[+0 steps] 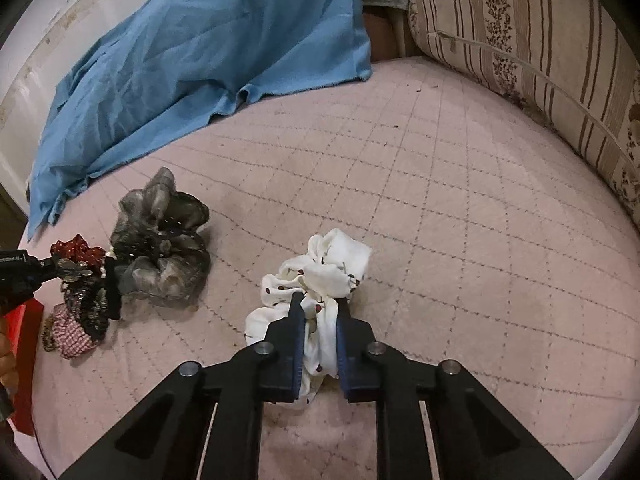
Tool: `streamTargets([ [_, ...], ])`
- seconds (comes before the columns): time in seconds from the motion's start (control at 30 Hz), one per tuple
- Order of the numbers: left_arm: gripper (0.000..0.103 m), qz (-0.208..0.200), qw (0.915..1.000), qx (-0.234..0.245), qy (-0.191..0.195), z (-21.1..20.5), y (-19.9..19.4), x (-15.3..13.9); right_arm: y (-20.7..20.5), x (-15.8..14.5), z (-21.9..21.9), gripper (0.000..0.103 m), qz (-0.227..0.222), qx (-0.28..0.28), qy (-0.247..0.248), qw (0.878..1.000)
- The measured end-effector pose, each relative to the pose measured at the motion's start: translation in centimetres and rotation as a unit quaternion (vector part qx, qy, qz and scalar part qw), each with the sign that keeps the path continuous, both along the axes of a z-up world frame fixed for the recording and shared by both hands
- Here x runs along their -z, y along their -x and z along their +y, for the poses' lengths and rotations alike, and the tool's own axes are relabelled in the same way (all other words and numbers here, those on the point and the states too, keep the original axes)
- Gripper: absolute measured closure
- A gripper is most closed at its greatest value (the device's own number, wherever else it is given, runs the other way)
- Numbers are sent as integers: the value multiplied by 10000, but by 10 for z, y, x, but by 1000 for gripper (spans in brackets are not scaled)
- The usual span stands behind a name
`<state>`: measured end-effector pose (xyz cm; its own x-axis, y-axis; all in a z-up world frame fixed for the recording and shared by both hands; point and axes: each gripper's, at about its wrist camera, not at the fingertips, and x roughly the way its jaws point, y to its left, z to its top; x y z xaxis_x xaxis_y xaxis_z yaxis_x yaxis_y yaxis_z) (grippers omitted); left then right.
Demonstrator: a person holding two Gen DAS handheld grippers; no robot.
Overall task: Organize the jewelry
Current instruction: 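Grasp the white cherry scrunchie with the right gripper while the left grasps the red polka-dot scrunchie, then carry both scrunchies into the red tray and open both grippers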
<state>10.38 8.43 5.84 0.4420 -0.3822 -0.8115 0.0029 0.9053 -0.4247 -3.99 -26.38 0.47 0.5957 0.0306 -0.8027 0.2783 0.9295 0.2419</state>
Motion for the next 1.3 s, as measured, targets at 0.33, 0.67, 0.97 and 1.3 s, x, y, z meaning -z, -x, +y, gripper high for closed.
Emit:
streamTargets([
  [0.33, 97, -744, 9972, 50, 24, 14, 57, -72, 36, -40, 11, 90, -367, -106, -161, 9991],
  [0.67, 97, -1316, 9884, -181, -740, 78, 120, -108, 53, -84, 65, 90, -619, -811, -389, 9940],
  [0.97, 97, -1011, 9860, -941, -930, 175, 123, -89, 30, -108, 187, 90, -649, -2288, -783, 9681],
  [1.3, 97, -557, 9827, -1364, -1119, 262, 81, -45, -32, -102, 346, 90, -257, -3611, -961, 9272],
])
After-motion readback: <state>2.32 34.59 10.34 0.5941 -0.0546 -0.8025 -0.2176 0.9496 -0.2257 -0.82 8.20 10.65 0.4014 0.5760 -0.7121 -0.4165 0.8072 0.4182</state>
